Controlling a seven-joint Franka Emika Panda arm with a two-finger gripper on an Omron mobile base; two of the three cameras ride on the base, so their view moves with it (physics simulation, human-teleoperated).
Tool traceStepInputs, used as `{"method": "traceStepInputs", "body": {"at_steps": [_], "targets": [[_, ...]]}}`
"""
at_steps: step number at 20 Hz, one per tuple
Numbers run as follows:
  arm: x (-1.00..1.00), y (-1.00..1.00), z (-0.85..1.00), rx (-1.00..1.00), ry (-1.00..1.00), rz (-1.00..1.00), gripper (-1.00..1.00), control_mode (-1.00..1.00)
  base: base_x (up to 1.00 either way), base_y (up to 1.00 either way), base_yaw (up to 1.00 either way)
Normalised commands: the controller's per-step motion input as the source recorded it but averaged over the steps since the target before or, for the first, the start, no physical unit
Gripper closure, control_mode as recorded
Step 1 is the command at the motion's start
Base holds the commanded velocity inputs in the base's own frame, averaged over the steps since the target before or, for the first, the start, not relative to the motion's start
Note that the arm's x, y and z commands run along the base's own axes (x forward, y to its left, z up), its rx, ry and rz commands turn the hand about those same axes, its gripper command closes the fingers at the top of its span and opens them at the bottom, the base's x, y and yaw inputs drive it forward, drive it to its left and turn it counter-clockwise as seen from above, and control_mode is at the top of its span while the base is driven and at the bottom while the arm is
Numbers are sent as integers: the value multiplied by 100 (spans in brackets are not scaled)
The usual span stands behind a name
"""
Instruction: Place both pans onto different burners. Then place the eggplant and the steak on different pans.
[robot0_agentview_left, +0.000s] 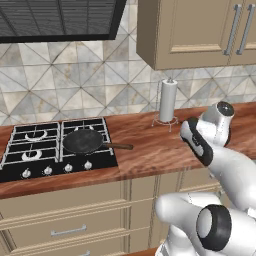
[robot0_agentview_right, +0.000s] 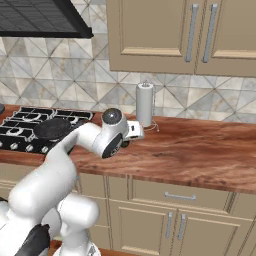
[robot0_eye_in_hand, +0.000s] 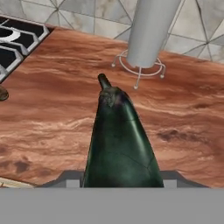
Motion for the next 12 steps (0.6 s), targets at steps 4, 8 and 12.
{"method": "traceStepInputs", "body": {"at_steps": [4, 8, 12], "targets": [[-60, 31, 80, 0, -1, 10, 100, -100, 0, 0, 0], [-49, 49, 74, 0, -2, 11, 100, -100, 0, 0, 0], [-58, 68, 20, -4, -16, 5, 100, -100, 0, 0, 0]]}}
